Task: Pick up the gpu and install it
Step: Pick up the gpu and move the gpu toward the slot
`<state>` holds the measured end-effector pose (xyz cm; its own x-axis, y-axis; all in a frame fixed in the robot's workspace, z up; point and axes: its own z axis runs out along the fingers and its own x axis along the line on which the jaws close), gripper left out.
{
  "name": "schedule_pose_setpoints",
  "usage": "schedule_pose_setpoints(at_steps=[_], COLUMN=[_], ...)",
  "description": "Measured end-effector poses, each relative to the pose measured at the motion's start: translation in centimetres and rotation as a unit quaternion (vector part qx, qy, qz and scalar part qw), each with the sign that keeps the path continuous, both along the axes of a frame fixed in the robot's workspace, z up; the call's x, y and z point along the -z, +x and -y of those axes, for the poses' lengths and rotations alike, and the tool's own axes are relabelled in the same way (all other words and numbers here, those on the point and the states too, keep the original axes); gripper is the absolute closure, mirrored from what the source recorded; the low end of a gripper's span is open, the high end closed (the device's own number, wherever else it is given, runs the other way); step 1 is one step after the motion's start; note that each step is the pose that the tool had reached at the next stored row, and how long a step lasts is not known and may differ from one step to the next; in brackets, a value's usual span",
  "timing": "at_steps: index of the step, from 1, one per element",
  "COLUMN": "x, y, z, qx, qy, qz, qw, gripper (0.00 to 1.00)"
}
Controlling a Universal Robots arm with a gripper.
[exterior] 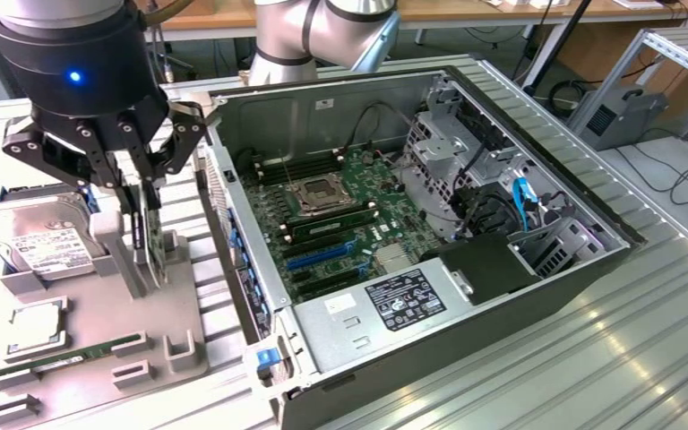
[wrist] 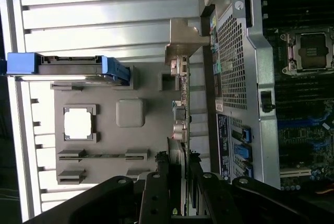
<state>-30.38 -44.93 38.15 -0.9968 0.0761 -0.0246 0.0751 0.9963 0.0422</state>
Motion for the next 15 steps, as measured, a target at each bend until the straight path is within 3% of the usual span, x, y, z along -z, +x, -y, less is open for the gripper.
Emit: schedule_pose_setpoints(at_steps=[15], x=[-2.06], y=[0.0], z=[0.0], qx=[0.0], qy=[0.0001], qz=[0.0], qw=[1.0], gripper=[0.74])
